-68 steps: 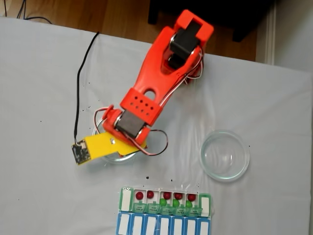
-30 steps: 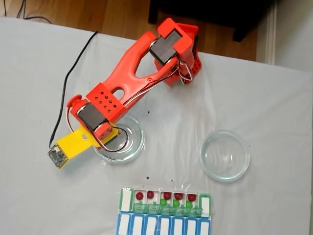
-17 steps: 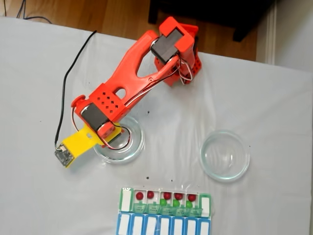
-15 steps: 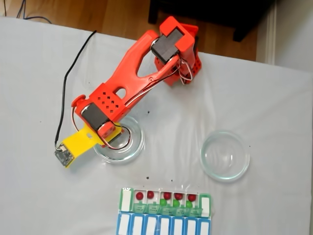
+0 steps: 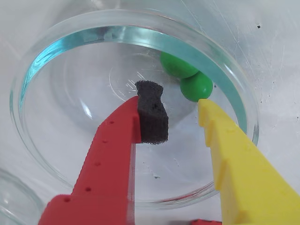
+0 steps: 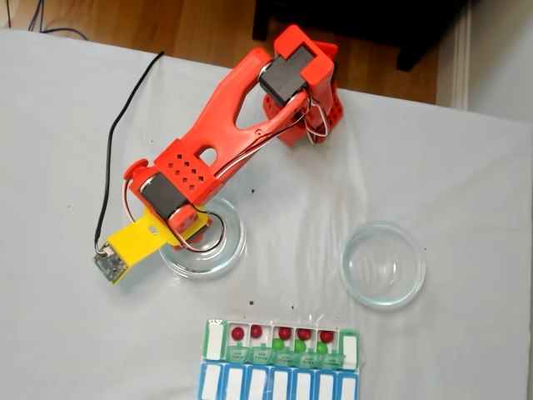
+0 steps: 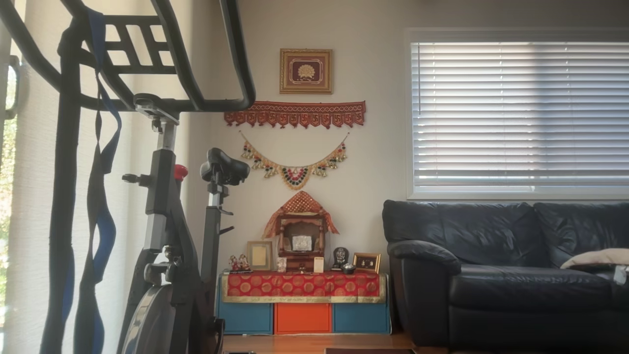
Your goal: Sort medicines into box.
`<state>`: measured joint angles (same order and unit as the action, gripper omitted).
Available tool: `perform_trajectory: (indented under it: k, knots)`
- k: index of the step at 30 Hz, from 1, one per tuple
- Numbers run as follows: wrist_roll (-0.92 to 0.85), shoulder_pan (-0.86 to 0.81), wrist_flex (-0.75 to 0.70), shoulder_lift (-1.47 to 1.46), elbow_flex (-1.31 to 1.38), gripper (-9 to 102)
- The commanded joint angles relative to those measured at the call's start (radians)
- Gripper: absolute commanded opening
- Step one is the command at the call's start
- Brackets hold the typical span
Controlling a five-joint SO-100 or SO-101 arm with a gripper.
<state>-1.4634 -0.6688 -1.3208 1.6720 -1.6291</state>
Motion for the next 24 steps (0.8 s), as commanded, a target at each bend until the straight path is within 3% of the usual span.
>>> perform_trajectory:
  k: [1,24]
  knots:
    - [0.002,-0.021,0.009,0.095,0.012,17]
    - [-0.041,-0.015,0.054,0.104,-0.028,27]
